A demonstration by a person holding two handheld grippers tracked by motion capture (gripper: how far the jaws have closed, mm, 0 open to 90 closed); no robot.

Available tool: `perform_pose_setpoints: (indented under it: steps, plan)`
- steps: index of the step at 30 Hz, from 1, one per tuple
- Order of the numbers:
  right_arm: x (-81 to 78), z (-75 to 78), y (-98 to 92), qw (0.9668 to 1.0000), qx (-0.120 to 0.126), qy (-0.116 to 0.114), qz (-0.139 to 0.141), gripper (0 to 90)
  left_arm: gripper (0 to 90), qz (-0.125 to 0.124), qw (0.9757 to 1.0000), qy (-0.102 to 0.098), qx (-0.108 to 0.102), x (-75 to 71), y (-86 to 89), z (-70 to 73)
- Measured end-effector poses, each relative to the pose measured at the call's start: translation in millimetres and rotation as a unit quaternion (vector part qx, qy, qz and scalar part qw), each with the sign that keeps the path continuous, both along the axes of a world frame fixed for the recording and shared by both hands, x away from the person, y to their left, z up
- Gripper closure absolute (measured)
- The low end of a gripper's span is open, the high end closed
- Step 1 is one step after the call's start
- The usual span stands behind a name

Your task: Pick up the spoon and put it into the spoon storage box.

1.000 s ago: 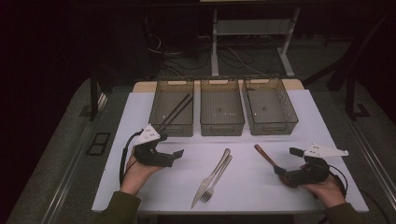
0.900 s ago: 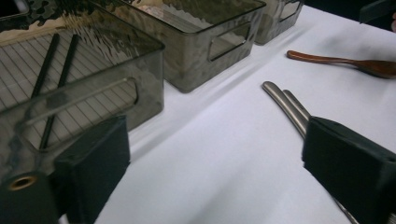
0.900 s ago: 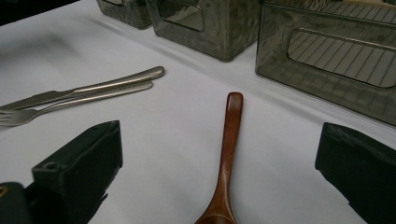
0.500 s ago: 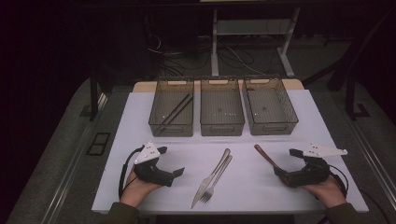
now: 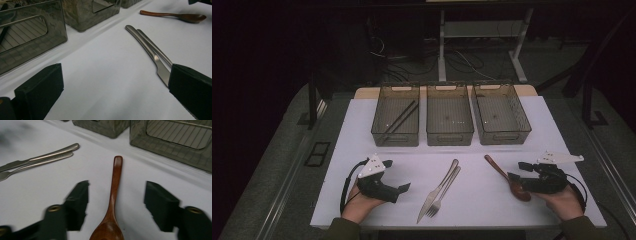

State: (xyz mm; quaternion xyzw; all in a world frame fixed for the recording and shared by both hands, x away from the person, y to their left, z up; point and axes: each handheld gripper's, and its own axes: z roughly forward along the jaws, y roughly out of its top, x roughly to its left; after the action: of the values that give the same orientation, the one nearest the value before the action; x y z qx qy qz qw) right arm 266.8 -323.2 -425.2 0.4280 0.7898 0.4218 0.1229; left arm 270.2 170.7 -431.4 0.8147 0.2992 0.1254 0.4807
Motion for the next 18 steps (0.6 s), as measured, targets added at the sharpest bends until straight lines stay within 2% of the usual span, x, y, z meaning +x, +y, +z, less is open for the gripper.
perform_pose_setpoints:
  steps: [4,7,9,12,18]
  plan:
    - [11.1,0.4,4.9,0.9999,-0.010,0.012,0.001,56.1,0.0,0.005,1.0000,-0.001,-0.007,0.4,0.1,0.0]
    - [20.7,-1.1,7.5,0.9997,-0.020,0.017,0.003,64.8,0.0,0.005,1.0000,0.000,-0.006,0.5,-0.1,-0.2]
    - [28.1,-1.9,8.1,0.9996,-0.016,0.021,0.006,69.8,0.0,0.003,1.0000,0.001,-0.006,0.8,-0.4,-0.9]
    - [38.4,-2.9,10.7,0.9993,-0.022,0.029,0.007,78.0,0.0,0.000,1.0000,0.004,-0.001,1.3,-0.2,-2.2]
    - [56.2,-3.2,19.7,0.9987,-0.030,0.040,0.013,88.5,0.0,0.000,1.0000,0.005,0.001,1.7,-0.5,-3.3]
